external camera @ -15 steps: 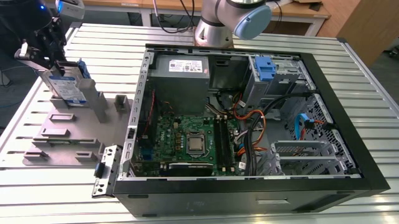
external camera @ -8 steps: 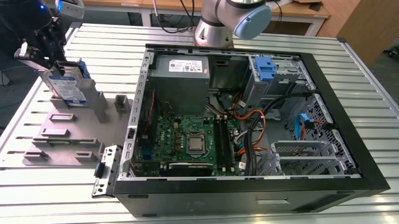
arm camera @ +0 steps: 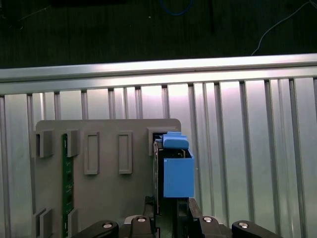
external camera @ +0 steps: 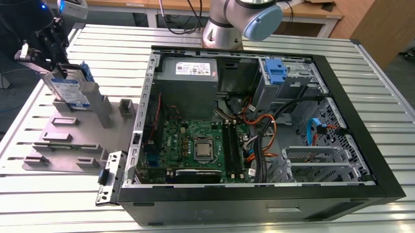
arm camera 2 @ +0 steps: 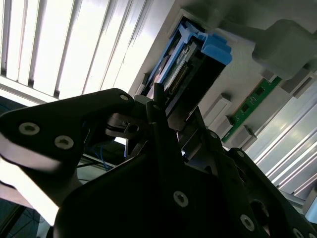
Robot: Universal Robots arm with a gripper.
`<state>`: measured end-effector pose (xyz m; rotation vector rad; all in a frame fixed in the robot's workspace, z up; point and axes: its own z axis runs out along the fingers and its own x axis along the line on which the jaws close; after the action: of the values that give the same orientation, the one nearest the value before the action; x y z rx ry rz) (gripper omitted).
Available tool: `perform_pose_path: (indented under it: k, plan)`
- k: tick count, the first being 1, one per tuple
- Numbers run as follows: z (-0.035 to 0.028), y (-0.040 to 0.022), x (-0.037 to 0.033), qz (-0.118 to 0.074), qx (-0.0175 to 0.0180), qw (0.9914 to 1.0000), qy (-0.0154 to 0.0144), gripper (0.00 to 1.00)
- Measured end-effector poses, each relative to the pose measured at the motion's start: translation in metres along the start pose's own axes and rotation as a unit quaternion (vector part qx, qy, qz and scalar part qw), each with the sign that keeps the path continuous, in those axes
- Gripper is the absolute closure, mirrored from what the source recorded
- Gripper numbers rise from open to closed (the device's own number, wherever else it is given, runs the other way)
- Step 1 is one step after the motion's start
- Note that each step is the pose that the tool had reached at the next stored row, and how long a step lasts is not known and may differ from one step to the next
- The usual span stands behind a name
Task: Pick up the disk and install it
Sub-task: 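Pick up the disk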
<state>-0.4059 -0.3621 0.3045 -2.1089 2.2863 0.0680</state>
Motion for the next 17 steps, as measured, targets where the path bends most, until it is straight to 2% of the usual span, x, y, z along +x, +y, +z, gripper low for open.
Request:
perform_pose_path:
  k: [6,12,17]
  plan:
    - [-0.0005,0.0,0.0,0.0,0.0,1.0,0.0,0.65]
    - [0.0,0.0,0.0,-0.02,-0.0011,0.9998,0.0003,0.65]
    - [0.0,0.0,0.0,-0.02,-0.0011,0.99979,0.0004,0.65]
